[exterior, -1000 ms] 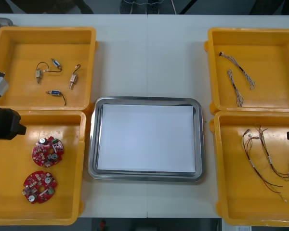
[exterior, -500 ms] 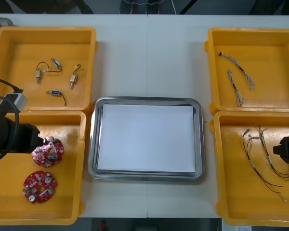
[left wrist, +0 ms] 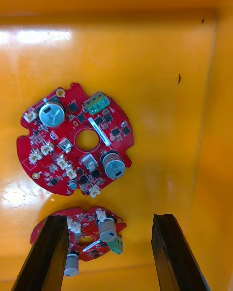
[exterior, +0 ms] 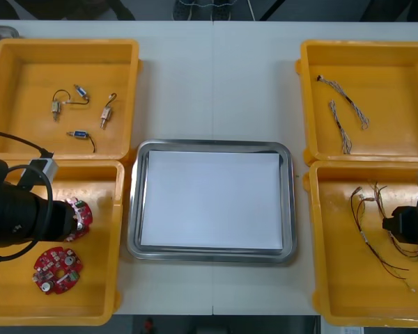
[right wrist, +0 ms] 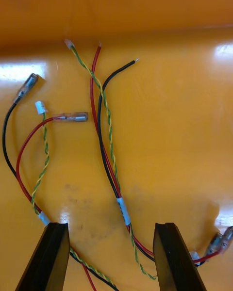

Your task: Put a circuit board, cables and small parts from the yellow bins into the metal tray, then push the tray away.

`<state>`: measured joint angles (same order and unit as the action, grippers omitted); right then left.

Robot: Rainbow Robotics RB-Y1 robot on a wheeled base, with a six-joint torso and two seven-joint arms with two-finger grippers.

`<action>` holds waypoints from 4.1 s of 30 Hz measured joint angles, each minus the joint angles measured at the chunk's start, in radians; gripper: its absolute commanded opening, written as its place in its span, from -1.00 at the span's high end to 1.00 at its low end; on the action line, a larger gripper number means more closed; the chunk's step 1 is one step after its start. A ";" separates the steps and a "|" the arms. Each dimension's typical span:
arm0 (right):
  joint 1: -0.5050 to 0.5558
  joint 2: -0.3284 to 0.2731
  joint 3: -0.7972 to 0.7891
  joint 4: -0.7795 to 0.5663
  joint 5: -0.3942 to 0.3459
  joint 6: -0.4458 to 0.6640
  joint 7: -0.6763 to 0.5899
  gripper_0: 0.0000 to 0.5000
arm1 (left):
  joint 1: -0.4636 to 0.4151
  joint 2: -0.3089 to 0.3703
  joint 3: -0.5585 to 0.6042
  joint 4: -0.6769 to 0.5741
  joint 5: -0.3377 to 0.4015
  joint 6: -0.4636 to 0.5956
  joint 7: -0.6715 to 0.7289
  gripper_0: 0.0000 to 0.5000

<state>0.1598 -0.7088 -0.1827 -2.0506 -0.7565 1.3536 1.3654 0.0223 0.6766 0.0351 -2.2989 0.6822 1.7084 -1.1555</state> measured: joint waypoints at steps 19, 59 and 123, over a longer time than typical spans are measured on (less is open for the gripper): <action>0.056 0.000 0.036 0.044 0.026 -0.118 0.076 -1.00 | 0.138 -0.001 -0.069 -0.001 -0.079 -0.164 0.007 -1.00; 0.057 0.000 0.055 0.037 0.048 -0.071 0.077 1.00 | 0.196 -0.001 -0.166 -0.001 -0.180 -0.238 0.085 -1.00; -0.213 -0.267 -0.137 -0.442 -0.356 0.452 0.077 1.00 | 0.124 -0.001 -0.031 -0.060 -0.024 -0.025 0.085 -1.00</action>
<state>-0.0536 -0.9756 -0.3201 -2.4929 -1.1129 1.8060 1.4426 0.1458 0.6757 0.0044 -2.3587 0.6584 1.6831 -1.0702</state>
